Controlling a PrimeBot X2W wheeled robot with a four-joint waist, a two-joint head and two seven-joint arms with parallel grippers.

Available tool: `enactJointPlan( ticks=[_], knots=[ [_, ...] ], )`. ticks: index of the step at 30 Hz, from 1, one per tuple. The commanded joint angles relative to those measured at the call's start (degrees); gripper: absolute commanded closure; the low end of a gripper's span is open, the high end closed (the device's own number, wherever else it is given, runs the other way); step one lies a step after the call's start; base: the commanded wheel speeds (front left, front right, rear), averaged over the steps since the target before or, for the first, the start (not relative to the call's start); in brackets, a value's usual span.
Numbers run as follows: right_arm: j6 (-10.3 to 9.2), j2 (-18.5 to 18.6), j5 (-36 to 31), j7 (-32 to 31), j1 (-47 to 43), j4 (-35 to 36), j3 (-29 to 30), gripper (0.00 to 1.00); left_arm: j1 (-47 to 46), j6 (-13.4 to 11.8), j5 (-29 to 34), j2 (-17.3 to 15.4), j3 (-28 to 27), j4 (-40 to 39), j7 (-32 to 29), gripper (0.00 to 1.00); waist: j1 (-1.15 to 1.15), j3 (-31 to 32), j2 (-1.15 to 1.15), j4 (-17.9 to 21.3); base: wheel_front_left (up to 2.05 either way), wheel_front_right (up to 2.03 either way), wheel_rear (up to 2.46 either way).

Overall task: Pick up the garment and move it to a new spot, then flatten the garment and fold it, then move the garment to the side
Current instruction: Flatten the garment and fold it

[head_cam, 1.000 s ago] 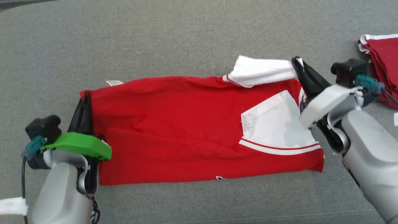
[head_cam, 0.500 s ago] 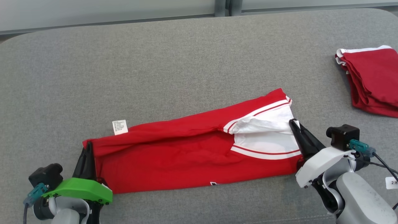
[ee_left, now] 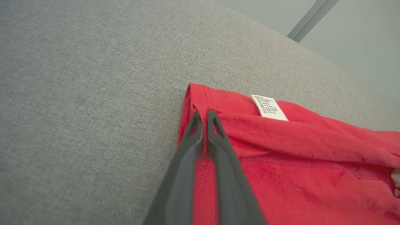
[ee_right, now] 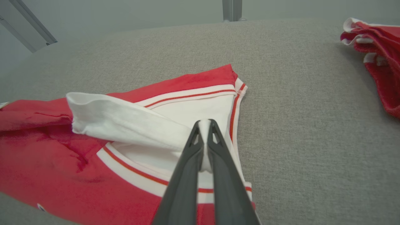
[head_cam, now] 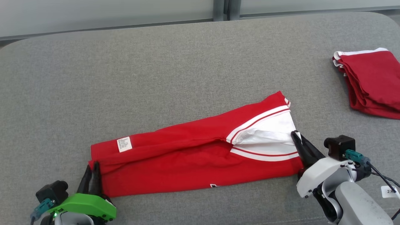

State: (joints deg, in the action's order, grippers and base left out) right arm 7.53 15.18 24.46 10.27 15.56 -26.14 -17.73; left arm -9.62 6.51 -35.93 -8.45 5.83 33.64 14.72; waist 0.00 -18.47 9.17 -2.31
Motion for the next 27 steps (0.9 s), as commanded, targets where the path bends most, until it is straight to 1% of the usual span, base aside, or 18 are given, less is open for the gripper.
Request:
enactJointPlan(
  ticks=[1, 2, 3, 8, 12, 15, 22, 27],
  knots=[
    [-0.08, 0.1, -0.3, 0.5, -0.9, -0.3, -0.1, 0.57, 1.2, 0.1, -0.5, -0.2, -0.2, 0.1, 0.3, 0.00, 0.00, 0.1, 0.00, 0.0, 0.00, 0.00, 0.00],
    [-0.08, 0.1, -0.6, 0.7, -1.4, -0.6, -0.1, 0.40, 1.5, 0.2, -0.7, -0.2, -0.4, 0.2, 0.3, 0.00, 0.00, 0.3, 0.00, 0.1, 0.00, 0.00, 0.00],
    [-0.08, 0.1, -0.8, 1.1, -1.7, -0.7, 0.1, 0.00, 1.9, 0.3, -1.0, -0.2, -0.7, 0.1, 0.4, 0.00, 0.00, 0.4, 0.00, 0.1, 0.00, 0.00, 0.00],
    [-0.08, 0.4, -1.0, 2.4, -4.1, -0.6, 1.3, 0.00, 5.1, 0.3, -1.2, -0.4, -2.7, -2.6, 0.5, 0.00, 0.00, 1.1, 0.00, 0.5, 0.00, 0.00, 0.00],
    [-0.08, 0.6, -1.4, 2.8, -6.6, -0.1, 3.2, 0.00, 7.9, -0.7, 0.5, 0.2, -5.3, -7.4, 0.5, 0.00, 0.00, 2.0, 0.00, 0.9, 0.00, 0.00, 0.00],
    [-0.08, 0.6, -1.7, 2.5, -8.1, 0.6, 4.5, 0.00, 8.9, -1.4, 2.5, 0.6, -6.2, -10.9, 0.5, 0.00, 0.00, 2.8, 0.00, 1.3, 0.00, 0.00, 0.00],
    [-0.08, 0.6, -2.6, 0.6, -9.1, 2.0, 6.4, 0.00, 8.5, -2.1, 6.9, 1.5, -4.8, -16.9, 0.5, 0.00, 0.00, 4.9, 0.00, 1.7, 0.00, 0.00, 0.00],
    [-0.08, 0.8, -3.0, -2.1, -7.6, 2.6, 7.2, 0.00, 8.2, -3.0, 8.7, 2.2, -3.3, -20.1, 0.5, 0.00, 0.00, 6.3, 0.00, 1.1, 0.00, 0.00, 0.00]
  ],
)
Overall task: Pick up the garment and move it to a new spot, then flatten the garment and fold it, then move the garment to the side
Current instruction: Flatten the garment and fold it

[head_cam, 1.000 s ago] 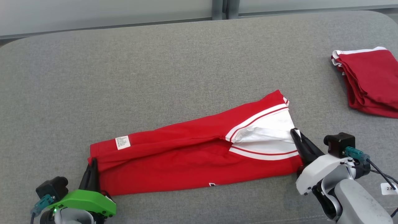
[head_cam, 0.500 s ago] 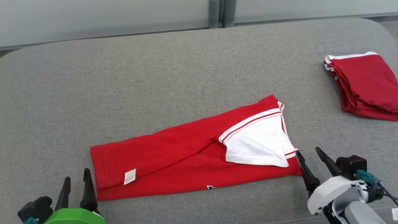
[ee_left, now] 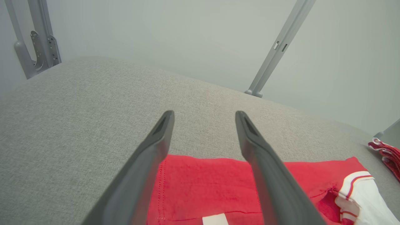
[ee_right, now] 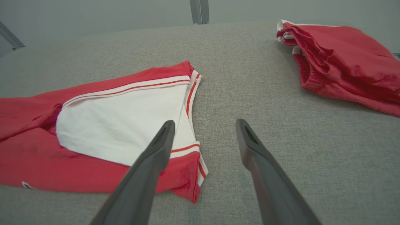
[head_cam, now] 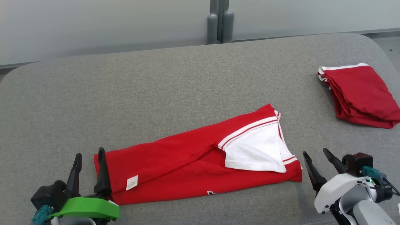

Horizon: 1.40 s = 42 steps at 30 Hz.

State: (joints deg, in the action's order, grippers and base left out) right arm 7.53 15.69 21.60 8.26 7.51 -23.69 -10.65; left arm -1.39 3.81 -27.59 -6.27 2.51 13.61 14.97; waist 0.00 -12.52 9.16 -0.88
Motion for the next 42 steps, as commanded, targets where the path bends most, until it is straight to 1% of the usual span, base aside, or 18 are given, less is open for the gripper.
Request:
enactJointPlan(
  ticks=[1, 2, 6, 9, 17, 23, 27, 33, 38, 39, 40, 42],
  knots=[
    [-0.08, 0.2, -0.2, -1.0, 0.8, 0.0, 0.2, 0.00, 0.0, -0.5, 0.6, 0.2, 0.3, -0.4, 0.2, 0.00, 0.00, 0.6, 0.00, -0.7, 0.00, 0.00, 0.00],
    [-0.08, 0.1, -0.3, -2.9, 1.5, -0.5, 0.7, 0.00, 0.3, -0.9, 1.0, 0.4, 0.9, -1.3, 0.2, 0.00, 0.00, 1.0, 0.00, -1.4, 0.00, 0.00, 0.00],
    [-0.08, 0.2, -0.6, -7.1, 3.3, -2.4, 1.2, 0.00, 1.6, -1.5, 1.4, 0.6, 1.7, -2.4, 0.0, 0.00, 0.00, 1.4, 0.00, -3.3, 0.00, 0.00, 0.00],
    [-0.08, -0.1, -0.7, -9.8, 5.0, -3.7, 1.6, 0.00, 2.4, -2.2, 1.9, 0.1, 1.6, -3.0, 0.0, 0.00, 0.00, 1.4, 0.00, -5.0, 0.00, 0.00, 0.00],
    [-0.07, -0.5, 0.1, -14.8, 8.9, -8.5, 3.1, 0.00, 3.6, -2.9, 0.9, -0.1, 0.7, -3.9, -0.1, 0.00, 0.00, 0.3, 0.00, -9.3, 0.00, 0.00, 0.00],
    [-0.08, -0.2, 0.6, -17.2, 12.6, -14.5, 4.0, 0.00, 2.8, -2.8, 0.3, 0.2, 0.9, -4.1, -0.1, 0.00, 0.00, -1.1, 0.00, -12.3, 0.00, 0.00, 0.00],
    [-0.08, -0.2, -0.6, -18.3, 14.7, -19.0, 4.6, 0.00, 2.1, -2.5, 0.2, 0.1, 0.7, -3.8, 0.0, 0.00, 0.00, -2.1, 0.00, -13.6, 0.00, 0.00, 0.00],
    [-0.07, -1.4, 0.1, -19.0, 16.8, -24.1, 4.9, 0.00, 1.6, -2.4, 0.2, 0.4, 0.5, -3.6, 0.1, 0.00, 0.00, -2.9, 0.00, -14.5, 0.00, 0.00, 0.00],
    [-0.02, -2.7, 1.4, -19.9, 17.2, -26.4, 2.9, 0.00, 1.4, -2.5, 0.1, 0.6, 0.2, -3.6, 0.2, 0.00, 0.00, -3.5, 0.00, -14.5, 0.00, 0.00, 0.00],
    [0.00, -3.0, 1.6, -20.0, 17.3, -26.7, 2.3, 0.20, 1.4, -2.5, 0.1, 0.6, 0.2, -3.6, 0.2, 0.00, 0.00, -3.6, 0.00, -14.4, 0.00, 0.00, 0.00],
    [0.05, -3.1, 1.7, -19.9, 17.3, -26.9, 1.9, 0.60, 1.3, -2.5, 0.1, 0.6, 0.1, -3.5, 0.3, 0.00, 0.00, -3.7, 0.00, -14.2, 0.00, 0.00, 0.00],
    [0.06, -3.0, 1.5, -19.6, 17.6, -27.4, 0.8, 0.85, 1.2, -2.5, 0.2, 0.7, 0.1, -3.5, 0.2, 0.00, 0.00, -3.9, 0.00, -14.0, 0.00, 0.00, 0.00]
  ],
)
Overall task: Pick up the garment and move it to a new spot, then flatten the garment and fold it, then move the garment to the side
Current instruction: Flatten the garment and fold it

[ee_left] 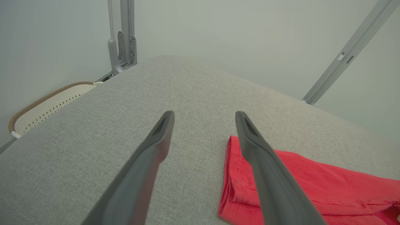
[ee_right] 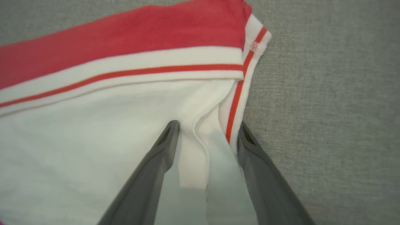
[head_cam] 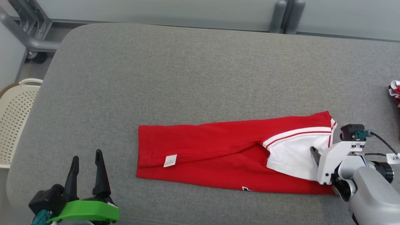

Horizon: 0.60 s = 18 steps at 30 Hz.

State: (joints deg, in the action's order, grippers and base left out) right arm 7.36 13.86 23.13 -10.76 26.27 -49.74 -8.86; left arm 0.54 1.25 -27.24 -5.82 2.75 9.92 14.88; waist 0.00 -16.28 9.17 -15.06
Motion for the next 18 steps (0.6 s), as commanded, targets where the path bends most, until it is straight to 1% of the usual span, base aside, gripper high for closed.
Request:
enactJointPlan(
  ticks=[1, 6, 11, 16, 17, 18],
  knots=[
    [0.22, -1.0, -0.2, -0.2, -0.8, -1.5, -1.4, 1.00, -0.9, 0.1, -0.1, 0.2, -0.2, 0.3, 0.3, 0.00, 0.00, -0.3, -0.01, 0.4, 0.00, 0.00, 0.00],
    [0.10, -0.1, -0.6, 2.2, 1.0, -1.6, -2.2, 1.00, -1.1, 0.2, 0.0, 0.2, -0.3, 0.5, 0.3, 0.00, 0.00, -0.5, -0.01, 2.1, 0.00, 0.00, 0.00],
    [0.04, 1.7, 0.5, 4.5, 2.4, -0.1, -2.2, 1.00, -1.1, 0.3, 0.3, 0.3, -0.2, 0.5, 0.3, 0.00, 0.00, -0.2, -0.01, 5.1, 0.00, 0.00, 0.00],
    [0.07, 4.5, 1.9, 4.8, 2.1, 2.6, -1.7, 1.00, -1.1, 0.5, 0.4, 0.3, -0.2, 0.3, 0.3, 0.00, 0.00, 0.1, -0.01, 8.9, 0.00, 0.00, 0.00],
    [0.07, 4.5, 1.9, 4.8, 2.1, 2.6, -1.7, 1.00, -1.1, 0.5, 0.4, 0.3, -0.2, 0.3, 0.3, 0.00, 0.00, 0.1, -0.01, 8.9, 0.00, 0.00, 0.00],
    [0.07, 5.3, 2.1, 4.7, 1.9, 3.2, -1.4, 1.00, -1.2, 0.5, 0.5, 0.3, -0.1, 0.3, 0.3, 0.00, 0.00, 0.1, -0.01, 9.7, 0.00, 0.00, 0.00]
  ],
)
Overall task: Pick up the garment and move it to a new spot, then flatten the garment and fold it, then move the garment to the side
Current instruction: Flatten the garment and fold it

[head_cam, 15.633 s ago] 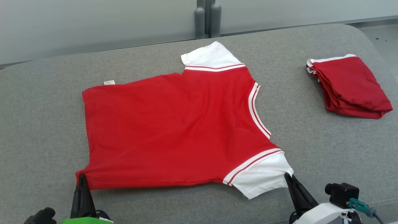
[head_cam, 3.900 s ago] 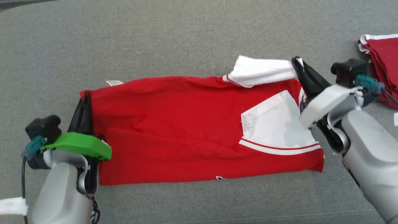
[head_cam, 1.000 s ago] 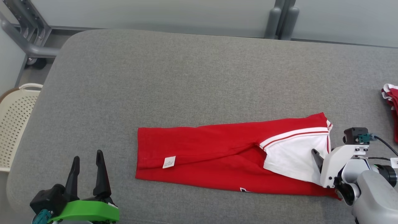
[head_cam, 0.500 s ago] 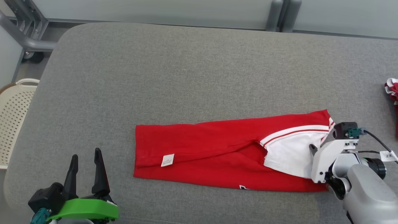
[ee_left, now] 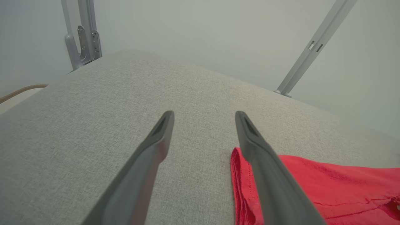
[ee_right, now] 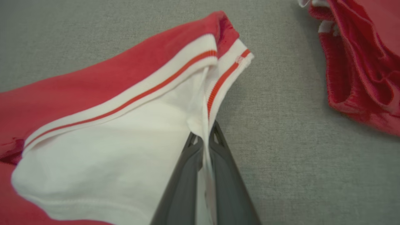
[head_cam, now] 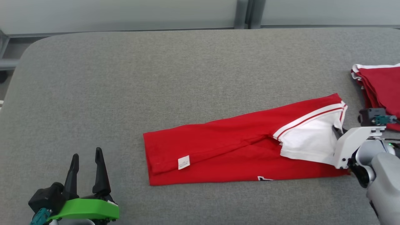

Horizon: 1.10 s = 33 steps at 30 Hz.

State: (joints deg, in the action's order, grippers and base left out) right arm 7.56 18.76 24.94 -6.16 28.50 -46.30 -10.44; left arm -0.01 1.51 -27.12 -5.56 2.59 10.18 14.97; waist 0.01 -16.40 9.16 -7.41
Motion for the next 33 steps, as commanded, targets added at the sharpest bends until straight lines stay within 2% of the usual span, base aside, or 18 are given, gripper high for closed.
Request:
enactJointPlan(
  ticks=[1, 6, 10, 16, 22, 33],
  knots=[
    [-0.14, 1.2, 0.4, -0.1, -0.5, 0.4, 0.5, 1.00, -0.6, 0.2, 0.4, 0.0, 0.0, -0.1, 0.2, 0.00, -0.01, 0.2, 0.00, 2.9, 0.00, 0.00, 0.00],
    [-0.13, 5.2, 0.3, -1.7, -1.0, 3.4, 2.7, 1.00, -1.2, 0.2, 0.7, 0.0, 0.3, -0.6, 0.2, 0.00, -0.01, -0.2, 0.00, 6.7, 0.00, 0.00, 0.00],
    [-0.13, 6.6, 0.0, -3.0, -1.5, 5.8, 4.3, 1.00, -1.6, 0.3, 0.7, 0.1, 0.7, -0.7, 0.2, 0.00, -0.01, -0.5, 0.00, 8.8, 0.00, 0.00, 0.00],
    [-0.13, 5.0, 1.7, -5.6, -3.3, 11.5, 4.1, 1.00, -2.0, 0.4, 0.7, 0.0, 1.1, -0.1, 0.3, 0.00, -0.01, -0.5, 0.00, 10.8, 0.00, 0.00, 0.00],
    [-0.12, 3.3, 5.1, -9.1, -6.8, 20.6, 1.3, 1.00, -2.1, 0.4, 0.6, 0.0, 1.4, 0.4, 0.3, 0.00, -0.01, 0.5, 0.00, 11.3, 0.00, 0.00, 0.00],
    [-0.08, 0.9, 8.7, -16.1, -11.6, 38.4, -4.5, 1.00, -1.4, 0.6, 0.0, 0.2, 2.1, 1.1, 0.3, 0.00, -0.01, 2.5, 0.00, 9.0, 0.00, 0.00, 0.00]
  ],
)
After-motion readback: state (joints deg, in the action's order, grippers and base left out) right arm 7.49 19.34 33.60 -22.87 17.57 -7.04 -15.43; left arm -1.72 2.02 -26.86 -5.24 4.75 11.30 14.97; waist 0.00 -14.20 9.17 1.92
